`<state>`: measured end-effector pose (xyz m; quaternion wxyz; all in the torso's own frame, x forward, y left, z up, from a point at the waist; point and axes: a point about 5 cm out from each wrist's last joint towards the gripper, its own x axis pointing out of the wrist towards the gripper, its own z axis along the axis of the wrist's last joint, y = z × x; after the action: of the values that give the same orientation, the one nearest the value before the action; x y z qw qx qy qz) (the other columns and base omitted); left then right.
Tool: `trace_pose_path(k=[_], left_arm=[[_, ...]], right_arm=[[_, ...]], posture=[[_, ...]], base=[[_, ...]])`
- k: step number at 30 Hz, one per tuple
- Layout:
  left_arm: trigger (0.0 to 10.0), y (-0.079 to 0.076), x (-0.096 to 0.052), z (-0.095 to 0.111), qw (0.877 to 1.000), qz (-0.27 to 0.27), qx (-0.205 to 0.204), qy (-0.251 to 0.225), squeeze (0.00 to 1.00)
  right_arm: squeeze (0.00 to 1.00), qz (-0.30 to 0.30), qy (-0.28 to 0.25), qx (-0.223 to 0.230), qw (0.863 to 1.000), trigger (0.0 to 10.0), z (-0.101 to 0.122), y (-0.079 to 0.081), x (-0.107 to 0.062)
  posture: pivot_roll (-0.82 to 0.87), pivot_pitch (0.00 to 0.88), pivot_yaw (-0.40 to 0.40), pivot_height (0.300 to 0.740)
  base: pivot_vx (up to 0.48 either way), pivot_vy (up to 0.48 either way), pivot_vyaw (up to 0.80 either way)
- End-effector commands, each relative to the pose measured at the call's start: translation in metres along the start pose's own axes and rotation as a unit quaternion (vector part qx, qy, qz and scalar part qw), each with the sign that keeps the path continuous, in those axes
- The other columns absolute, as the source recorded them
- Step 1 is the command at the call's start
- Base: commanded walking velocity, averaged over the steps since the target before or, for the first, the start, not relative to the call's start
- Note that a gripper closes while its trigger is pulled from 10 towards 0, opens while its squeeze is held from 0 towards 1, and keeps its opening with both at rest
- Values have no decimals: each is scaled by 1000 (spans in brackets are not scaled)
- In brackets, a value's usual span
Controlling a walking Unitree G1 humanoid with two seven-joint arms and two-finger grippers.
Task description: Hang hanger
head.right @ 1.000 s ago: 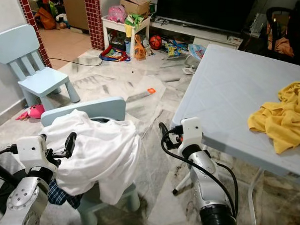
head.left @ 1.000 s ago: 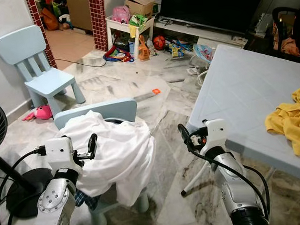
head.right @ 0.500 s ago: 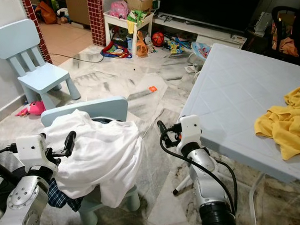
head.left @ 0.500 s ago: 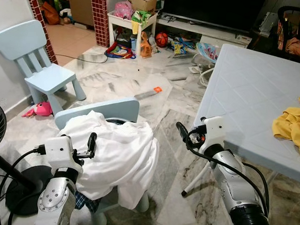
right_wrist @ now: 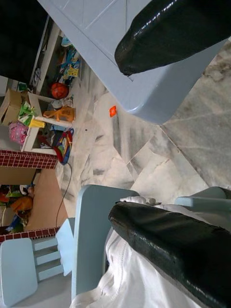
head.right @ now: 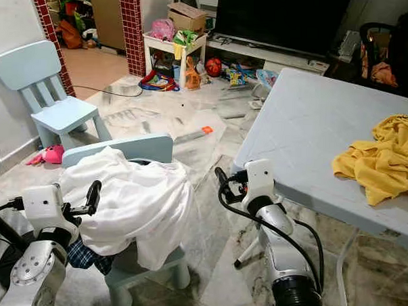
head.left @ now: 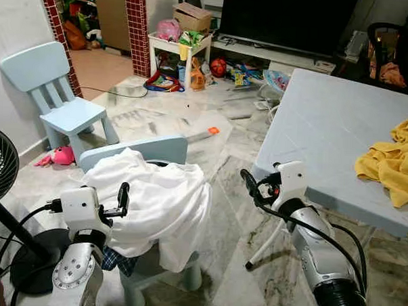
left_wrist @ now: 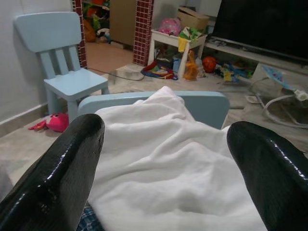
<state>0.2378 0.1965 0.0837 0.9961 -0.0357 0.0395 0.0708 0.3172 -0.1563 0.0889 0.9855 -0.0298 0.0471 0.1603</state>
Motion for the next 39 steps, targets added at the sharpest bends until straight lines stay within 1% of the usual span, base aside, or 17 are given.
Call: trace_pose_path(k=[1, 4, 9, 12, 15, 16, 18, 19, 27, 28, 31, 32, 34, 36, 37, 38, 39], left_arm=[[10000, 3, 5, 5, 1000, 7, 17, -5, 0], [10000, 4, 6, 8, 1000, 7, 22, -8, 0], [10000, 18, 15, 15, 1000, 14, 24, -9, 0], [10000, 21, 31, 15, 1000, 5, 28, 7, 0], [10000, 21, 33, 15, 999, 2, 32, 13, 0], [10000, 18, 44, 10, 999, -8, 34, 37, 0], [10000, 16, 49, 9, 999, -14, 30, 43, 0], [10000, 12, 58, 7, 998, -27, 25, 54, 0], [10000, -5, 78, 11, 996, -60, 29, 58, 0], [10000, -5, 78, 11, 996, -60, 29, 58, 0], [10000, -10, 75, 25, 998, -58, 22, 13, 0], [10000, -9, 68, 29, 999, -42, 20, -13, 0], [10000, -8, 67, 30, 999, -38, 19, -19, 0], [10000, -5, 34, 32, 998, -26, 11, -59, 0], [10000, -5, 34, 32, 998, -26, 11, -59, 0], [10000, -4, 20, 29, 998, -19, 8, -56, 0], [10000, -4, 20, 29, 998, -19, 8, -56, 0]], right_arm=[[0, -5, -7, -6, 1000, 10000, 5, -5, -1], [0, -6, -6, -8, 1000, 10000, 5, -7, -2], [0, -2, -1, -19, 1000, 10000, 7, -13, -10], [0, 1, 5, -30, 1000, 10000, 8, -17, -17], [0, 3, 5, -33, 999, 10000, 9, -18, -19], [0, 18, 9, -44, 999, 10000, 10, -18, -27], [0, 28, 11, -47, 998, 10000, 11, -17, -30], [0, 46, 13, -44, 998, 10000, 12, -14, -34], [0, 97, 15, -54, 994, 10000, 16, -1, -42], [0, 97, 15, -54, 994, 10000, 16, -1, -42], [0, 96, 15, -47, 994, 10000, 17, 1, -40], [0, 101, 10, -26, 995, 10000, 21, 3, -39], [0, 102, 7, -20, 995, 10000, 22, 4, -39], [0, 91, 1, -8, 996, 10000, 25, 7, -35], [0, 91, 1, -8, 996, 10000, 25, 7, -35], [0, 95, -1, -9, 995, 10000, 26, 11, -32], [0, 95, -1, -9, 995, 10000, 26, 11, -32]], posture=[[31, 0, -79, 740], [31, 0, -82, 740], [-9, 28, -100, 740], [-36, 58, -110, 740], [-45, 66, -114, 740], [-72, 78, -120, 740], [-81, 77, -121, 740], [-91, 80, -121, 740], [-96, 77, -126, 740], [-96, 77, -126, 740], [-75, 61, -118, 740], [-59, 49, -111, 740], [-59, 49, -111, 740], [-21, 22, -99, 740], [-21, 22, -99, 740], [1, 9, -93, 740], [1, 9, -93, 740]], base=[[0, 0, 0], [0, 0, 0], [0, 0, 0], [0, 0, 0], [0, 0, 0], [0, 0, 0], [0, 0, 0], [0, 0, 0], [0, 0, 0], [0, 0, 0], [0, 0, 0], [0, 0, 0], [0, 0, 0], [0, 0, 0], [0, 0, 0], [0, 0, 0], [0, 0, 0]])
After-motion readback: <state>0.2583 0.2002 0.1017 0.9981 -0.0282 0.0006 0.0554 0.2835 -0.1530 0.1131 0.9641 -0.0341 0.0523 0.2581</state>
